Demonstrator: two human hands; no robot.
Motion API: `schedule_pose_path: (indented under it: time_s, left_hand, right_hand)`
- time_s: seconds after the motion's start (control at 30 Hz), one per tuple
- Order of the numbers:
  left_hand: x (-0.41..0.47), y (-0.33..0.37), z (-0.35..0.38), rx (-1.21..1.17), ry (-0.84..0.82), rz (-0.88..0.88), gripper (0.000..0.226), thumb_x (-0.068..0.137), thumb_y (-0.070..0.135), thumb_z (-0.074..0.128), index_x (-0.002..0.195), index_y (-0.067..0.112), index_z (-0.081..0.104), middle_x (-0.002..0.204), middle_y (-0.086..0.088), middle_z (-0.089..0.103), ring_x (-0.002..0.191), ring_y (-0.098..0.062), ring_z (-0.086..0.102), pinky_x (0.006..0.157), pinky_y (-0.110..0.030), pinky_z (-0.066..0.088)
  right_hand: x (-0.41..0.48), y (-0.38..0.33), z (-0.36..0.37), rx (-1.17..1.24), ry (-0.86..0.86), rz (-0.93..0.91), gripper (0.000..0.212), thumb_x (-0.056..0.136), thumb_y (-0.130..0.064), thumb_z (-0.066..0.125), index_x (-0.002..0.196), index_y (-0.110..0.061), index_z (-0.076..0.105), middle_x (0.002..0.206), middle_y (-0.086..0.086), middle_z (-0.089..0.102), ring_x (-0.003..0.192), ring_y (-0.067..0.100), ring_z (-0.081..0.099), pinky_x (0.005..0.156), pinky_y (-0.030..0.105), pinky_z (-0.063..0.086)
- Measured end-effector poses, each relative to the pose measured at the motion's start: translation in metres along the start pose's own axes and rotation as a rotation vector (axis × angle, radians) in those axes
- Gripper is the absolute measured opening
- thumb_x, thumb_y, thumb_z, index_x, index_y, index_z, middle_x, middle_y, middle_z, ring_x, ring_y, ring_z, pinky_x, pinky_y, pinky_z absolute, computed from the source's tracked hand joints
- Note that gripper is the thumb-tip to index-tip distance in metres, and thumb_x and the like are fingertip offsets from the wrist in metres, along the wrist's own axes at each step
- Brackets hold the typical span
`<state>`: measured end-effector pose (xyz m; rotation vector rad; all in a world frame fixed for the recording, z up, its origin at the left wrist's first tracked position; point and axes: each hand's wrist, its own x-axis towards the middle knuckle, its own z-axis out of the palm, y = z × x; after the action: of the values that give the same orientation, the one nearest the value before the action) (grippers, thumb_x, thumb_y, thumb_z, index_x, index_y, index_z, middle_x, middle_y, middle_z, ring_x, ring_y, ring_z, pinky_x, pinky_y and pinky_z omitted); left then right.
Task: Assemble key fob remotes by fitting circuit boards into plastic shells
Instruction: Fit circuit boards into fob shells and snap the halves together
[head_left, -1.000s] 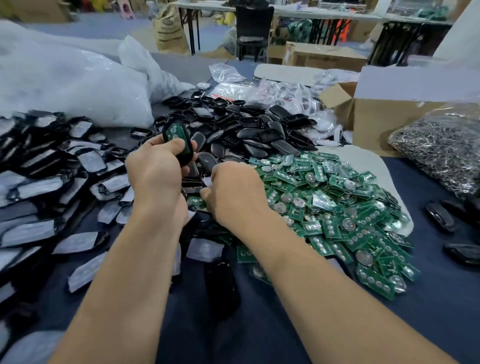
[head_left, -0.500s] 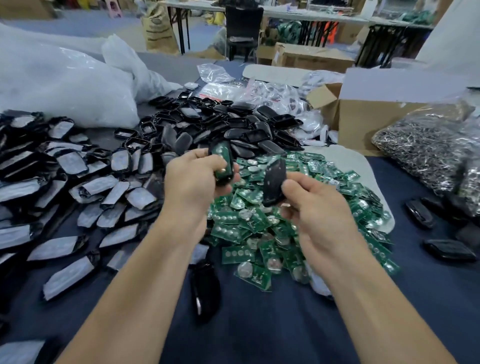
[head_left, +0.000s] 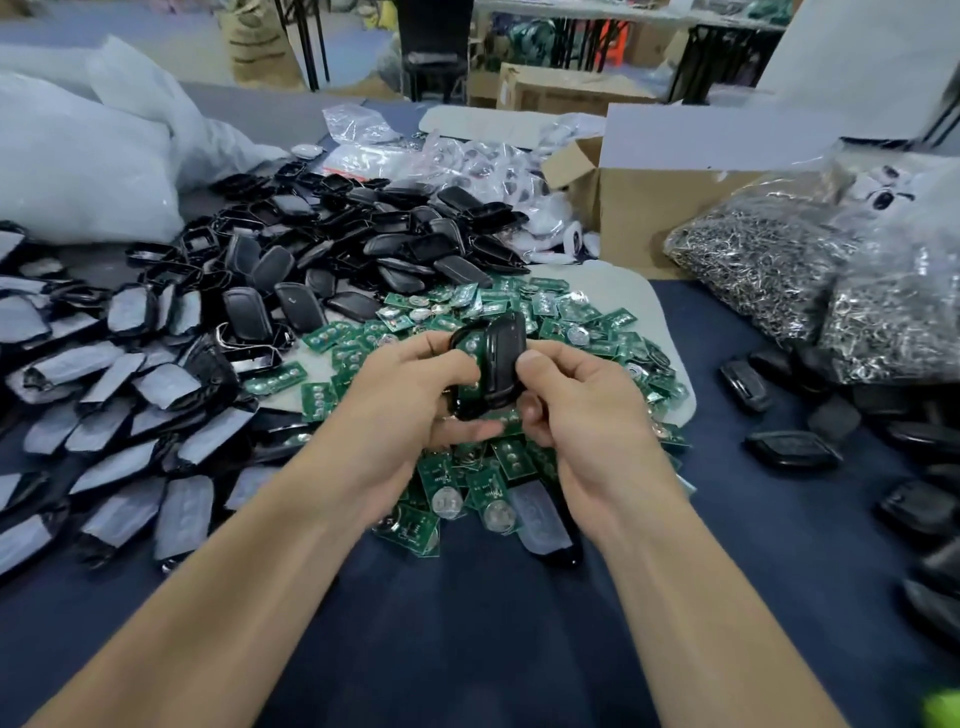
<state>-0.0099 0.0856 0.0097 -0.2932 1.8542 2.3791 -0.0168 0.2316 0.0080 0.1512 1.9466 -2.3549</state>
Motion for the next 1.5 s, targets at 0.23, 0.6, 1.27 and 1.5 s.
schedule_pose_path:
  time_s: [0.23, 0.6, 1.27, 1.5]
  left_hand:
    - [0.0, -0.003, 0.0, 0.064, -0.026, 0.069, 0.012, 0.093, 0.003, 0.07, 0.098, 0.011, 0.078, 0.097, -0.01, 0.08, 0.081, -0.019, 0.076, 0.064, -0.027, 0.061]
    - [-0.001, -0.003, 0.002, 0.098, 0.156, 0.17, 0.021, 0.088, -0.001, 0.074, 0.094, 0.019, 0.077, 0.077, -0.001, 0.079, 0.065, -0.009, 0.073, 0.054, -0.017, 0.053]
    - [0.002, 0.022, -0.027, 0.356, 0.028, 0.136, 0.036, 0.073, 0.006, 0.067, 0.095, 0.03, 0.084, 0.058, 0.0, 0.047, 0.056, -0.01, 0.038, 0.054, -0.015, 0.039]
    - [-0.001, 0.026, -0.032, 0.268, -0.024, 0.076, 0.046, 0.087, -0.001, 0.075, 0.126, 0.022, 0.071, 0.075, 0.006, 0.063, 0.061, -0.006, 0.053, 0.057, -0.017, 0.046]
  right_hand:
    - [0.0, 0.005, 0.0, -0.31, 0.153, -0.159, 0.013, 0.092, -0.018, 0.069, 0.087, -0.026, 0.079, 0.062, -0.012, 0.066, 0.054, 0.009, 0.056, 0.059, 0.032, 0.049]
    - [-0.017, 0.001, 0.011, -0.57, 0.008, -0.414, 0.049, 0.077, -0.019, 0.08, 0.112, -0.05, 0.068, 0.081, -0.049, 0.062, 0.082, -0.015, 0.068, 0.064, 0.005, 0.051]
    - [0.002, -0.009, -0.014, 0.457, -0.192, 0.203, 0.047, 0.066, 0.002, 0.071, 0.112, -0.005, 0.074, 0.101, 0.011, 0.076, 0.077, 0.021, 0.074, 0.068, 0.023, 0.061]
    - [-0.003, -0.007, -0.005, 0.364, -0.256, 0.24, 0.054, 0.063, -0.001, 0.072, 0.117, -0.008, 0.072, 0.091, 0.009, 0.073, 0.075, 0.022, 0.071, 0.076, 0.024, 0.062]
